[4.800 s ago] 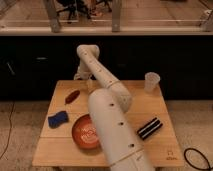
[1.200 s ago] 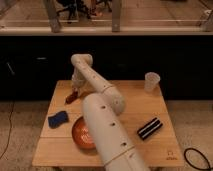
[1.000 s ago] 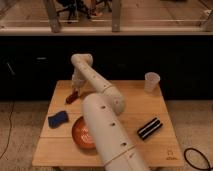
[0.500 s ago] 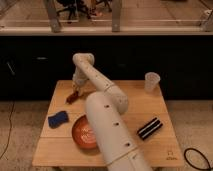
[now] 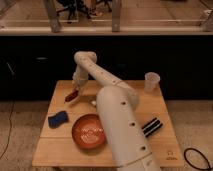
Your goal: Place the pepper in the ceramic bowl
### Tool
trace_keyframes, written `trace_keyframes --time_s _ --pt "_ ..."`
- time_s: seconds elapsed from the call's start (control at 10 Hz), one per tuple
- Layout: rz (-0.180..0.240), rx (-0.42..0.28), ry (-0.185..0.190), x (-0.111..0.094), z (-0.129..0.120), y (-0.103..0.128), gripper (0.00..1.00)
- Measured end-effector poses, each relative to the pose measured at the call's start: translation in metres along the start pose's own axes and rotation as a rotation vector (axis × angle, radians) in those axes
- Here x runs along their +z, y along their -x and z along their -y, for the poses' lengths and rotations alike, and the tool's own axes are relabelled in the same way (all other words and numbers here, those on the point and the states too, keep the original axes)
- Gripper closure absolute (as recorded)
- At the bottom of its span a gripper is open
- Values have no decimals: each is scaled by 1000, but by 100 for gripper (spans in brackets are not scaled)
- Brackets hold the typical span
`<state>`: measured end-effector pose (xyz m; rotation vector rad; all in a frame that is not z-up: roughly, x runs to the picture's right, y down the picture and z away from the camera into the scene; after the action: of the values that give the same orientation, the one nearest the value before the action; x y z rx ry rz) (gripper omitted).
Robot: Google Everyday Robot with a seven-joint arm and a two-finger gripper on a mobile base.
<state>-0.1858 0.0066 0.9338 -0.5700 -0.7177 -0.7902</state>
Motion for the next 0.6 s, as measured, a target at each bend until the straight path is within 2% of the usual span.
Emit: trace_keyframes --time_s 0.2,0.6 --pt "-10 -2 5 -8 -7 15 100" --pt "-39 -37 13 -26 -11 58 100"
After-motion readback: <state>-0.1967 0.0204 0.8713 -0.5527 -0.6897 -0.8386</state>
